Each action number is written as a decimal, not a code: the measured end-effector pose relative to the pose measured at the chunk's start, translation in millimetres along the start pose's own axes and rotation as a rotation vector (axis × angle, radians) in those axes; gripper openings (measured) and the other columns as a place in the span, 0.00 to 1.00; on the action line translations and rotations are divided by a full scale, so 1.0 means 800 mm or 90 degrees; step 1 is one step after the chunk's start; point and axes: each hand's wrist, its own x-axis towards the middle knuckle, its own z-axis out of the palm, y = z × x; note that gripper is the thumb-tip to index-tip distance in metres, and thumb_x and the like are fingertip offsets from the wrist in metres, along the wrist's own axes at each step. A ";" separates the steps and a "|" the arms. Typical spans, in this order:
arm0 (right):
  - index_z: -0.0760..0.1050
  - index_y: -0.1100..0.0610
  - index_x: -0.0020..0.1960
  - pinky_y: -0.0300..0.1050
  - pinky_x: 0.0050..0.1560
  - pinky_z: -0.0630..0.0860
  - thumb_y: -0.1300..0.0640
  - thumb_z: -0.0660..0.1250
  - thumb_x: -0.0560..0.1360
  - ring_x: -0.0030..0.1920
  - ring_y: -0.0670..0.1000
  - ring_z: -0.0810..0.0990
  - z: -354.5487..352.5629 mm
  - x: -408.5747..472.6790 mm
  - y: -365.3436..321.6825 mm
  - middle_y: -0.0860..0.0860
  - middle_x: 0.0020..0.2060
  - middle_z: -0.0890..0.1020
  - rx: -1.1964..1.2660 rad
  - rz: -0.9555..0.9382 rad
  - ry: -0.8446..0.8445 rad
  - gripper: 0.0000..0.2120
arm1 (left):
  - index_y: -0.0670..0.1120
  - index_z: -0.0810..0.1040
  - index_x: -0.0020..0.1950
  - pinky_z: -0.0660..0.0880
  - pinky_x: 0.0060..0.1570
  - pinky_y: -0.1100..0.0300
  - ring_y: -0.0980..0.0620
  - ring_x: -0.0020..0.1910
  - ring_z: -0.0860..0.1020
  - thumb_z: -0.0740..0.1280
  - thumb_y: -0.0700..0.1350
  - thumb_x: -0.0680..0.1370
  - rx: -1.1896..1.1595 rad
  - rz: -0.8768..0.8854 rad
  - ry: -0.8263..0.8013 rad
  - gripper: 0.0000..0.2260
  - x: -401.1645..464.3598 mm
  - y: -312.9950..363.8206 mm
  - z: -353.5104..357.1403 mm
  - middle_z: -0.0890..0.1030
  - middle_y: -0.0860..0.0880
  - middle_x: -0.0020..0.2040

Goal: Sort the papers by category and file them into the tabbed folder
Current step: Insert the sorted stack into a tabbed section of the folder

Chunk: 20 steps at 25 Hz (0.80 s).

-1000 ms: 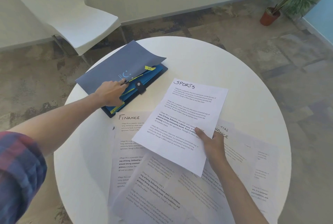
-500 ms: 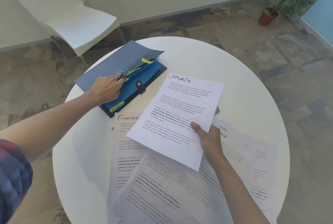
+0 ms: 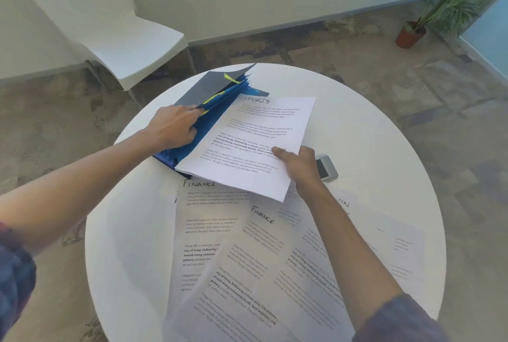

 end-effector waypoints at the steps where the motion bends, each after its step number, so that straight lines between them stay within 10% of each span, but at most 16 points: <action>1: 0.82 0.56 0.50 0.54 0.58 0.80 0.59 0.73 0.74 0.52 0.55 0.84 0.005 0.007 -0.007 0.51 0.49 0.85 -0.017 -0.003 -0.003 0.05 | 0.46 0.69 0.71 0.63 0.26 0.64 0.50 0.36 0.72 0.61 0.43 0.77 -0.006 0.001 -0.001 0.22 -0.001 0.005 -0.002 0.80 0.45 0.57; 8: 0.79 0.61 0.60 0.39 0.38 0.76 0.62 0.69 0.76 0.49 0.54 0.81 0.034 0.032 -0.043 0.53 0.51 0.83 -0.160 -0.039 -0.009 0.13 | 0.45 0.71 0.68 0.64 0.26 0.65 0.52 0.35 0.74 0.61 0.44 0.77 -0.034 0.032 -0.008 0.19 -0.005 0.024 -0.007 0.79 0.48 0.50; 20: 0.74 0.64 0.55 0.45 0.44 0.72 0.59 0.67 0.76 0.49 0.58 0.77 0.094 0.051 -0.041 0.56 0.49 0.78 -0.258 -0.039 0.069 0.11 | 0.43 0.75 0.60 0.64 0.25 0.63 0.49 0.36 0.74 0.60 0.44 0.74 -0.014 0.048 0.011 0.15 -0.001 0.055 -0.010 0.79 0.47 0.45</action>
